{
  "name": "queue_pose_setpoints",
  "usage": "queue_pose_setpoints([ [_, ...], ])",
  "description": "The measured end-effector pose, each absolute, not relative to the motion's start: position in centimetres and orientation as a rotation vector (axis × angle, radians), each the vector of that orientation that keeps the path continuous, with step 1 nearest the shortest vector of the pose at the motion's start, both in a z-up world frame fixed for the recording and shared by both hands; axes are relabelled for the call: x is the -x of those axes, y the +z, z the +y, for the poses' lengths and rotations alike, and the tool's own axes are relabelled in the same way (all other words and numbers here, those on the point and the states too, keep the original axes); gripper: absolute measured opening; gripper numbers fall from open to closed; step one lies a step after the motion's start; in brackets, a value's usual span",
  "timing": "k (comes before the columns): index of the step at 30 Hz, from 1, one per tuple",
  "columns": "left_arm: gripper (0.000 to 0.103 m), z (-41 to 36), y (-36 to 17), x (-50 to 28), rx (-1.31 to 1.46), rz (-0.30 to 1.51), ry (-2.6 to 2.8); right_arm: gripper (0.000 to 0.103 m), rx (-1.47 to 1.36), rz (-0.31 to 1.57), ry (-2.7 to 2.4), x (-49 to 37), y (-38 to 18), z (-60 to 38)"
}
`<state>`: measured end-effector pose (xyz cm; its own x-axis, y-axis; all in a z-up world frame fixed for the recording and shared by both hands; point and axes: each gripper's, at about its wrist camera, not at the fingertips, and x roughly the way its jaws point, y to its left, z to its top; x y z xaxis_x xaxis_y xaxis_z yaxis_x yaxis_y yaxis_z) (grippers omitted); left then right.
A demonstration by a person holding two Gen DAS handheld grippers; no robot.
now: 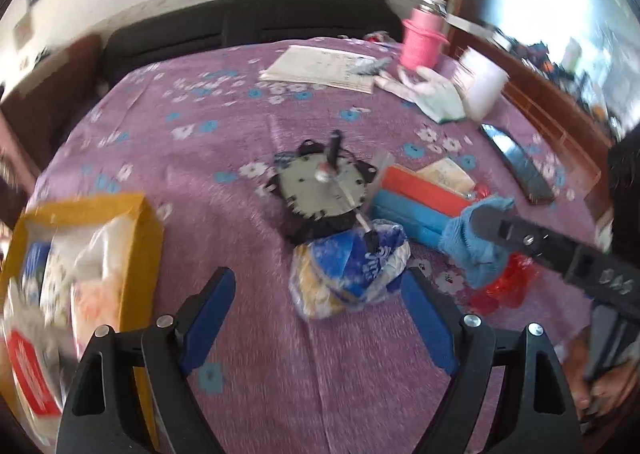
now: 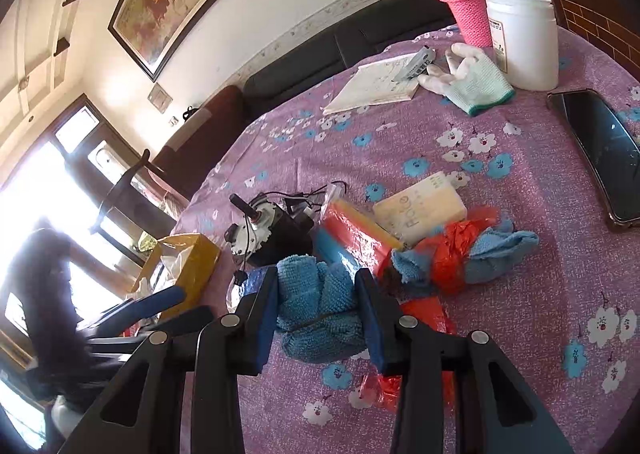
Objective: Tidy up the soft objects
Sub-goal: 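Grasp the blue Vinda bag with the left tool while the right tool grasps the blue knitted cloth, then place the Vinda bag in the tray with the left tool while the right tool drops the blue cloth there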
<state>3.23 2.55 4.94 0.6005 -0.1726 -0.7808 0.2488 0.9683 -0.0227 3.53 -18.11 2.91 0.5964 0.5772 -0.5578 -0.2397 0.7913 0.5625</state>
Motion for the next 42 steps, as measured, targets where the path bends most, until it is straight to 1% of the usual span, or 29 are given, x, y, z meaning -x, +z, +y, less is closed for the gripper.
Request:
queue_pose_setpoints([
  [2, 0.084, 1.6, 4.2, -3.9, -0.174, 0.880, -0.259, 0.041, -0.472, 0.790, 0.494, -3.5, 3.2, -18.4],
  [5, 0.084, 0.7, 3.3, -4.8, -0.220, 0.879, -0.291, 0.041, -0.499, 0.779, 0.485, -3.5, 3.3, -18.9],
  [13, 0.084, -1.3, 2.1, -5.6, -0.247, 0.898, -0.356, 0.041, -0.525, 0.777, 0.481, -3.7, 3.2, -19.4],
  [14, 0.077, -1.6, 1.8, -5.6, -0.262, 0.912, -0.338, 0.042, -0.526, 0.778, 0.481, -3.7, 3.2, -19.5],
  [15, 0.068, -1.8, 1.5, -5.7, -0.272, 0.940, -0.330, 0.042, -0.527, 0.779, 0.480, -3.7, 3.1, -19.5],
  [16, 0.067, -2.0, 1.2, -5.7, -0.268, 0.969, -0.342, 0.042, -0.529, 0.782, 0.479, -3.8, 3.1, -19.5],
  [20, 0.066, -1.6, 1.6, -4.0, -0.277, 0.974, -0.336, 0.042, -0.542, 0.790, 0.476, -3.9, 2.8, -19.7],
  [26, 0.067, 1.3, 3.8, 1.3, -0.212, 0.944, -0.327, 0.042, -0.549, 0.795, 0.482, -3.9, 2.7, -19.7],
  [35, 0.067, 6.5, 7.8, 8.7, -0.036, 0.868, -0.308, 0.042, -0.525, 0.799, 0.464, -4.1, 2.3, -19.3],
  [42, 0.067, 14.7, 9.7, 13.1, 0.087, 0.812, -0.177, 0.042, -0.422, 0.789, 0.404, -3.2, 2.4, -18.3],
])
